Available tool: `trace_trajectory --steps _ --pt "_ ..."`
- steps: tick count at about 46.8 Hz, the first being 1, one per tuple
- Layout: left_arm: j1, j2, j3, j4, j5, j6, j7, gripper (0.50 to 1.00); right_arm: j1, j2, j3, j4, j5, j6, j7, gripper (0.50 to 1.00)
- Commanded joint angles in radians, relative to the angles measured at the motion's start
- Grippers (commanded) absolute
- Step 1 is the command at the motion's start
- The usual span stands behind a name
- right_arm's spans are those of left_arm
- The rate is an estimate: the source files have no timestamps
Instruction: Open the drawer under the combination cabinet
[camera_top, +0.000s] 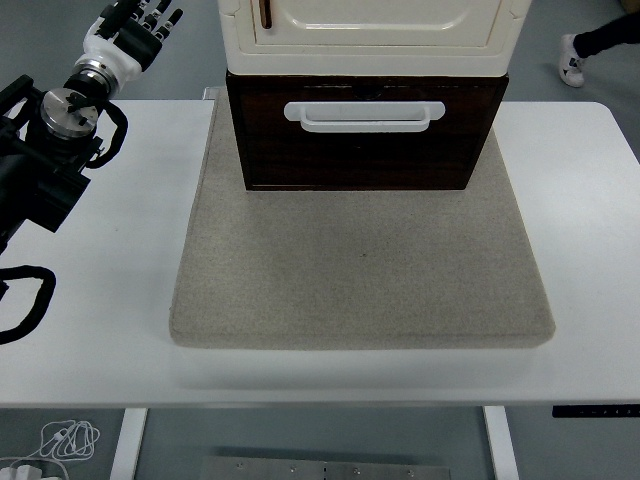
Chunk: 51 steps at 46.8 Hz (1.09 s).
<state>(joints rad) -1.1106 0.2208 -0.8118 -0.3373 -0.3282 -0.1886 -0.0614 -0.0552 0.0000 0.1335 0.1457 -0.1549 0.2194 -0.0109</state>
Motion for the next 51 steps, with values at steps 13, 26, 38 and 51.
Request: trace_trajectory --steps 13,26,38,51 --pt "-0.006 0.002 0.009 0.001 0.000 -0.006 0.002 1.000 0.000 0.000 0.000 0.000 0.000 0.000 0.000 0.926" --pt "-0.014 0.025 0.013 0.009 -0.006 -0.002 0.002 1.000 0.000 0.000 0.000 0.000 0.000 0.000 0.000 0.926" --pt "-0.038 0.040 0.026 0.001 0.003 -0.035 -0.001 1.000 0.000 0.000 0.000 0.000 0.000 0.000 0.000 0.926" --pt "-0.212 0.170 0.026 0.000 0.101 -0.034 -0.006 1.000 0.000 0.000 0.000 0.000 0.000 0.000 0.000 0.926"
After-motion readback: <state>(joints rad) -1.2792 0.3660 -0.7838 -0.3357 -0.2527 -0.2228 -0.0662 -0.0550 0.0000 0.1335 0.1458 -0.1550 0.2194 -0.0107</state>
